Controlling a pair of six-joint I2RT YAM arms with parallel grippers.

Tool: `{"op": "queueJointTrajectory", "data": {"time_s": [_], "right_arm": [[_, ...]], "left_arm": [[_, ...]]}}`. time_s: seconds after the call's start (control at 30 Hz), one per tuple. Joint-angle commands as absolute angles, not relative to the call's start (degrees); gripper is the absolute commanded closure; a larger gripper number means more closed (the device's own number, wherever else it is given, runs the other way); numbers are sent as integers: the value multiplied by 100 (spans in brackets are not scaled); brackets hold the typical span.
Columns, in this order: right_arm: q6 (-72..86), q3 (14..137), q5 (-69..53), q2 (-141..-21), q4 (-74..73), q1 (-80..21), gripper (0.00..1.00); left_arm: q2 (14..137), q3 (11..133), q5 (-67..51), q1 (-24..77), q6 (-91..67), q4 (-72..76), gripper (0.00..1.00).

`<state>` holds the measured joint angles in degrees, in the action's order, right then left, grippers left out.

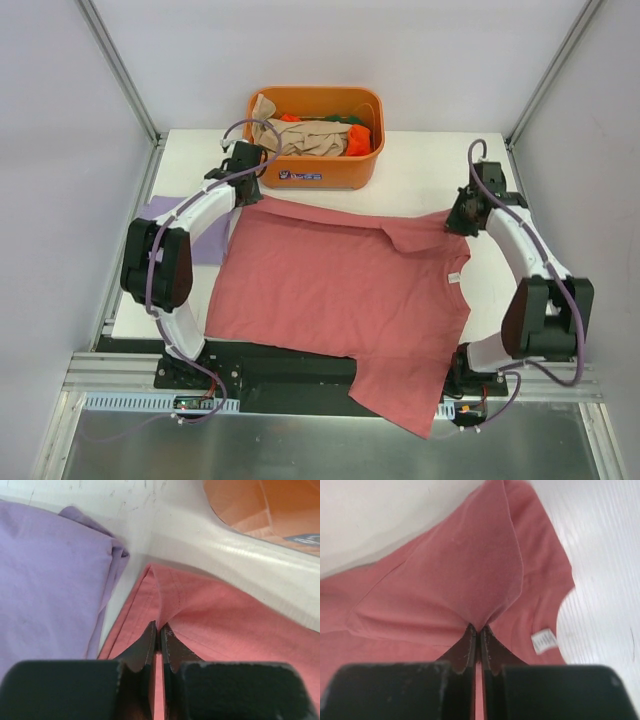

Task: Fold and stack the t-shirts
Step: Fold the flattened tshirt in 1/3 of the way

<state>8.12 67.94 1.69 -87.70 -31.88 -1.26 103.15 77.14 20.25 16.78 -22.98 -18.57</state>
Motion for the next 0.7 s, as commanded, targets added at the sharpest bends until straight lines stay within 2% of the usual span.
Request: {"op": "queueJointTrajectory", "data": {"time_s": [0.0,0.13,0.47,0.6,0.67], "right_arm": [[1336,6136,272,-7719,-3761,-132,97],[1424,5626,404,-6866,-4104,-123,95],[1740,4211,-307,-5099,-4772,-202,93],[1889,3702,-632,-4493,-4957,-211,90],[1890,3525,-729,-4290,-5018,-211,80]], "left_arm": [[9756,7515,1767,1643,-2417,-2179,100],[9668,7453,1714,1635,-2496,-2477,100],[9027,6759,1538,1644,-2760,-2900,100],[8912,6574,1538,1644,-2786,-3084,100],[8886,6539,1573,1644,-2821,-3234,100]]}}
